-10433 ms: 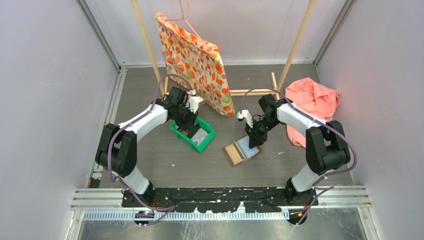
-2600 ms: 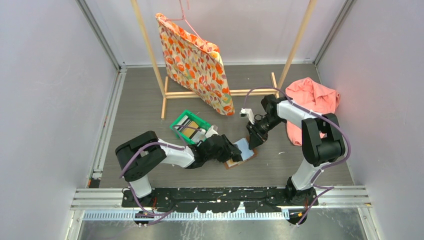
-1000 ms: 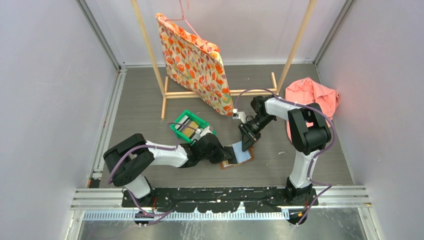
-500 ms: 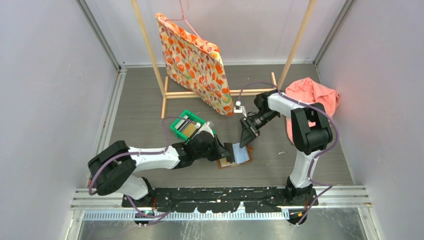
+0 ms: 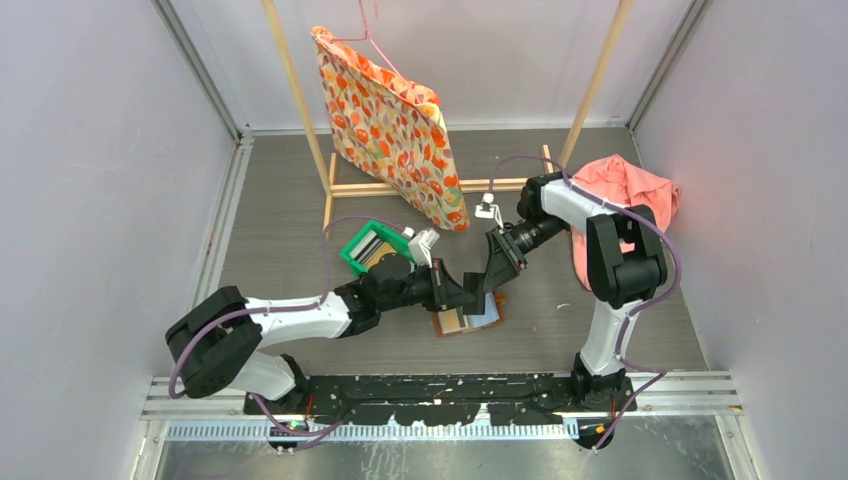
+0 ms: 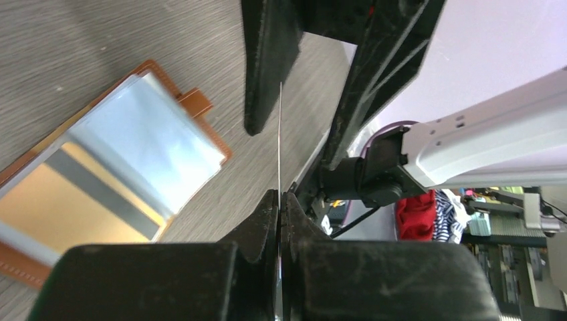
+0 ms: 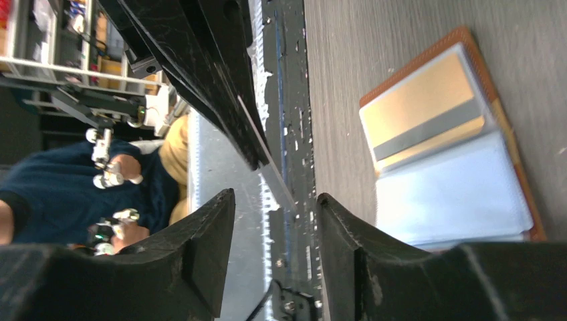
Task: Put the credit cards into the card holder
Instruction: Pick up the credit card from the storage box, then insert the credit card into the card holder.
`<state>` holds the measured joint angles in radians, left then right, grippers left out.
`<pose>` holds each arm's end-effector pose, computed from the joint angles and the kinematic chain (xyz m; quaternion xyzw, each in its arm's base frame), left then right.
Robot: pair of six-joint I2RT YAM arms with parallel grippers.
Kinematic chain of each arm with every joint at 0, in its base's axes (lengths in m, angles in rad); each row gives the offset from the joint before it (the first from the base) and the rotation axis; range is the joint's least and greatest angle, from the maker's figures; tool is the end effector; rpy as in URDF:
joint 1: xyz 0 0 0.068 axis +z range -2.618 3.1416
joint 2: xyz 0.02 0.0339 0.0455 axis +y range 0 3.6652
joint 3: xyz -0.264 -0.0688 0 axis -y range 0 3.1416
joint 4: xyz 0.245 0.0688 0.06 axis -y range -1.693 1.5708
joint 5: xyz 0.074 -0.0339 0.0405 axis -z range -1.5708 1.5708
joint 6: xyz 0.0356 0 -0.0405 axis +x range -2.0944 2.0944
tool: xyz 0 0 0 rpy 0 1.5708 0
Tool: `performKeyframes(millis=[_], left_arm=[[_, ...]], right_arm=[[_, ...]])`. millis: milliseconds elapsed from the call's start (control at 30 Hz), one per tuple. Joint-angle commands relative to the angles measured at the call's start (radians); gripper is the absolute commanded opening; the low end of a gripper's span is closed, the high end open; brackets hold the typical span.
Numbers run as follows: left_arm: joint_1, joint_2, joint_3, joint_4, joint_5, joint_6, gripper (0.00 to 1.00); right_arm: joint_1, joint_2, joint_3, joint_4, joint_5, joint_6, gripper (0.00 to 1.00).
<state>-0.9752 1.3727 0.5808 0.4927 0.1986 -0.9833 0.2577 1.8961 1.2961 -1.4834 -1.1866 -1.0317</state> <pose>0.1551 -0.2415 0.2080 0.0556 0.8009 -0.5350 0.2633 0.2794 0.1078 0.1987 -0.3687 0.7262 0.5802 0.0095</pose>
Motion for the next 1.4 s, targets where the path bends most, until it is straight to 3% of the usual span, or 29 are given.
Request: performKeyframes(millis=[0, 200, 300, 367, 433, 533, 867, 1000, 1167, 1200, 1267, 1333, 1367], left_arm=[[0.009, 0.037, -0.019, 0.204, 0.080, 0.010, 0.01], [0.013, 0.086, -0.026, 0.292, 0.115, -0.027, 0.02], [0.019, 0.085, -0.041, 0.300, 0.103, -0.033, 0.07], [0.025, 0.075, -0.057, 0.300, 0.091, -0.039, 0.19], [0.033, 0.055, -0.077, 0.302, 0.082, -0.038, 0.31], [0.045, 0.014, -0.125, 0.300, 0.080, -0.023, 0.40], [0.052, 0.031, -0.149, 0.374, 0.153, -0.007, 0.39], [0.052, 0.083, -0.130, 0.429, 0.173, -0.019, 0.33], [0.052, 0.138, -0.132, 0.497, 0.186, -0.054, 0.12], [0.052, 0.146, -0.135, 0.514, 0.186, -0.060, 0.05], [0.052, 0.155, -0.143, 0.557, 0.182, -0.073, 0.00], [0.052, 0.150, -0.158, 0.573, 0.161, -0.079, 0.00], [0.052, 0.142, -0.169, 0.573, 0.148, -0.083, 0.00]], right_arm=[[0.002, 0.025, 0.068, -0.256, -0.080, -0.253, 0.51], [0.003, 0.017, 0.067, -0.258, -0.088, -0.266, 0.38], [0.003, 0.002, 0.071, -0.258, -0.088, -0.263, 0.11], [0.003, 0.003, 0.071, -0.258, -0.083, -0.261, 0.01], [0.002, -0.001, 0.072, -0.258, -0.082, -0.263, 0.01], [0.004, -0.012, 0.072, -0.257, -0.087, -0.265, 0.01], [0.003, -0.013, 0.073, -0.258, -0.099, -0.256, 0.01], [0.004, -0.013, 0.073, -0.258, -0.101, -0.255, 0.01], [0.004, -0.007, 0.073, -0.257, -0.103, -0.254, 0.01], [0.005, -0.005, 0.074, -0.257, -0.102, -0.254, 0.01], [0.005, -0.003, 0.072, -0.258, -0.098, -0.254, 0.01], [0.005, -0.004, 0.071, -0.258, -0.098, -0.255, 0.11], [0.004, -0.008, 0.071, -0.257, -0.095, -0.256, 0.24]])
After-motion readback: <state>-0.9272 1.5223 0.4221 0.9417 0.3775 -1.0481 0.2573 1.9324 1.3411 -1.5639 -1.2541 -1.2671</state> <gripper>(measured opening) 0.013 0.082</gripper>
